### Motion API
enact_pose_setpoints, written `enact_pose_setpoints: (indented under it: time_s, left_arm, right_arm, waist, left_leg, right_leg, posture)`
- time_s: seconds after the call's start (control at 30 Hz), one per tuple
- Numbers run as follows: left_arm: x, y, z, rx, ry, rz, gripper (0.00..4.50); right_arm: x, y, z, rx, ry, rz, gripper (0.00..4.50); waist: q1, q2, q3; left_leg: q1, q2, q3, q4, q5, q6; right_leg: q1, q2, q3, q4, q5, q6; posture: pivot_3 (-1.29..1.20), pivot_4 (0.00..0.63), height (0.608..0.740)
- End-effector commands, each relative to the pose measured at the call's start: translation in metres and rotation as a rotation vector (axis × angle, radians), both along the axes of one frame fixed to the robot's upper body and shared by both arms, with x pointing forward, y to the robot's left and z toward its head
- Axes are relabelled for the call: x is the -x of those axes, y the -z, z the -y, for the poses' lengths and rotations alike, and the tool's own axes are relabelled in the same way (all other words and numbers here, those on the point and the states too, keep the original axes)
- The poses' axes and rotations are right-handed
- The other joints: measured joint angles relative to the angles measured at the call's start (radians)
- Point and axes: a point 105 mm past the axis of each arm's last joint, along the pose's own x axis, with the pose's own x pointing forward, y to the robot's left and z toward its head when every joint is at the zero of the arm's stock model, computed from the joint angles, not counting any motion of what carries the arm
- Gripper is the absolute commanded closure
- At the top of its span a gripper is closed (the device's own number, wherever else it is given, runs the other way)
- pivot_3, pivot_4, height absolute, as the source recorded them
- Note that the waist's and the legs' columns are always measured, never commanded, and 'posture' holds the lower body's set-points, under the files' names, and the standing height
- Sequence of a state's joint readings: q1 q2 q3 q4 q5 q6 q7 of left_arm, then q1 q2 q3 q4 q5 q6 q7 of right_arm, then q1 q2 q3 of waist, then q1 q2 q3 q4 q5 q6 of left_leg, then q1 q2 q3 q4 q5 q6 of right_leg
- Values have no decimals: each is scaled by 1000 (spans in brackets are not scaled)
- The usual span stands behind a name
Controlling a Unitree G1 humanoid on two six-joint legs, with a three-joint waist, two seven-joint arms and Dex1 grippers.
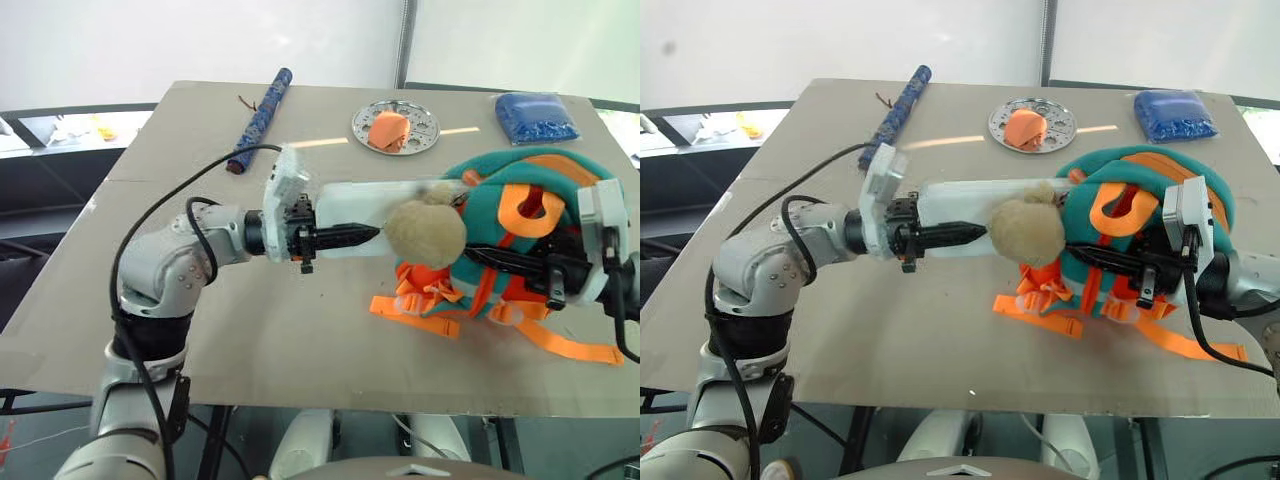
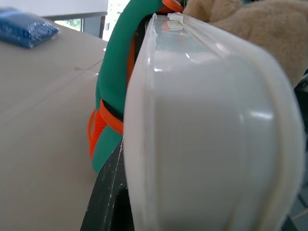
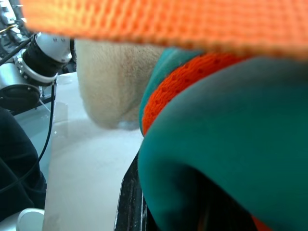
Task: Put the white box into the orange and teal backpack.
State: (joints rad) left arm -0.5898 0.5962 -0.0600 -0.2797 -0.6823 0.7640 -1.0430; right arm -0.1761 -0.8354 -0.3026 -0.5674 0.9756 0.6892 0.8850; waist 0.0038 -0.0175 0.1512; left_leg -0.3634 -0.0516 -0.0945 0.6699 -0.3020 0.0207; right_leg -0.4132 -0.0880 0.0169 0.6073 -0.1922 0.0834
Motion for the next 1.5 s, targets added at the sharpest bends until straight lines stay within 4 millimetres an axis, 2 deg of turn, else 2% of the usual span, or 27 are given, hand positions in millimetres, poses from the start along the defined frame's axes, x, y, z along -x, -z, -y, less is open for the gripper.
enact_pose_setpoints:
  time_s: [0.03, 0.13, 0.3, 0.47, 0.63, 0.8, 0.93, 1.07, 1.1, 1.13, 1.2, 1.27, 1.33, 1.43, 1.5]
  left_arm:
    - [21, 12, 27, -110, 183, 169, 3433]
    - [13, 22, 30, -163, 174, 245, 3433]
    - [5, 7, 50, -62, 199, 241, 3433]
    - [6, 2, 71, -45, 351, 194, 3433]
    - [5, 18, 108, -102, 494, 130, 3433]
    - [-2, 32, 139, -137, 497, 70, 3433]
    - [8, 27, 163, -82, 542, -18, 3433]
    - [4, 51, 177, -146, 493, 6, 3433]
    - [4, 51, 176, -132, 491, -11, 3433]
    - [-2, 44, 166, -112, 461, -8, 2485]
    - [-17, 28, 146, -68, 377, -6, 1730]
    - [-35, 11, 115, -52, 256, 35, 933]
    - [-40, 1, 93, -41, 189, 29, 140]
    - [-48, -11, 65, -26, 52, 23, 63]
    - [-56, -13, 43, -33, -71, 24, 63]
  right_arm:
    - [1, -11, -6, -10, -23, 59, 4451]
    - [3, -9, -7, 5, -39, 51, 4451]
    - [9, 0, -12, 68, -82, 49, 4451]
    - [11, -5, -23, 61, -142, 75, 4451]
    - [8, -15, -36, 52, -206, 125, 4451]
    - [10, -19, -47, 29, -244, 145, 4451]
    - [12, -17, -50, 16, -230, 145, 4451]
    - [11, -18, -49, -9, -190, 154, 4451]
    - [11, -18, -48, -13, -173, 163, 4451]
    - [8, -21, -46, -20, -140, 196, 4500]
    - [1, -32, -43, -41, -86, 267, 4500]
    - [-7, -49, -46, -62, -64, 377, 4500]
    - [-8, -61, -52, -78, -80, 435, 4500]
    - [-5, -75, -60, -122, -109, 467, 4500]
    - [-14, -69, -61, -98, -85, 462, 4500]
  waist:
    - [10, 0, 0]
    - [12, 0, 0]
    - [10, 0, 0]
    - [6, 0, 0]
    - [4, 0, 0]
    - [7, 0, 0]
    - [12, 0, 0]
    - [13, 0, 0]
    - [13, 0, 0]
    - [12, 0, 0]
    - [9, 0, 0]
    - [-9, 1, 1]
    - [-24, 2, 2]
    - [-22, 2, 2]
    - [-21, 2, 2]
  left_leg:
    - [0, 0, 0, 0, 0, 0]
    - [-1, 0, 0, 0, 0, 0]
    - [-1, 0, 0, 0, 0, 1]
    - [0, -1, 2, 0, 0, 1]
    - [-1, -1, 4, 0, 0, 1]
    - [-2, -1, 4, 0, 0, 1]
    - [-3, -1, 3, 0, 0, 1]
    - [-3, -2, 2, 1, 0, 1]
    - [-2, -2, 2, 1, 0, 1]
    - [-2, -2, 2, 1, 0, 1]
    - [-2, -2, 1, 1, 0, 1]
    - [-2, -1, -1, 1, 0, 1]
    - [-1, -1, 0, 0, 0, 1]
    - [0, 1, -1, -1, 0, 1]
    - [-3, 1, -2, -2, 0, 0]
  right_leg:
    - [0, 0, 0, 0, 0, 0]
    - [0, 0, -1, -1, 0, 0]
    - [0, 0, -1, -1, 0, 0]
    - [0, 0, -1, 1, 0, 0]
    - [0, 1, -2, 0, 0, 0]
    - [0, 1, -3, -1, 0, 0]
    - [0, 0, -3, -1, 0, 0]
    - [0, 0, -3, -1, 0, 1]
    - [1, 0, -4, -1, 0, 1]
    - [1, 0, -4, -1, 0, 1]
    - [0, 0, -3, 0, 0, 1]
    - [0, 0, -3, 1, 0, 1]
    - [-2, 0, 0, 2, 0, 1]
    - [-3, 2, -1, 2, 0, 1]
    - [-6, 2, -1, 2, 0, 1]
  posture:
    - [0, 150, 733]
    - [0, 150, 733]
    - [0, 150, 733]
    - [0, 150, 733]
    - [0, 150, 733]
    - [0, 150, 733]
    - [0, 150, 733]
    - [0, 150, 733]
    - [0, 150, 733]
    - [0, 150, 733]
    - [0, 150, 733]
    - [0, 150, 733]
    - [0, 150, 733]
    - [0, 150, 733]
    - [0, 150, 733]
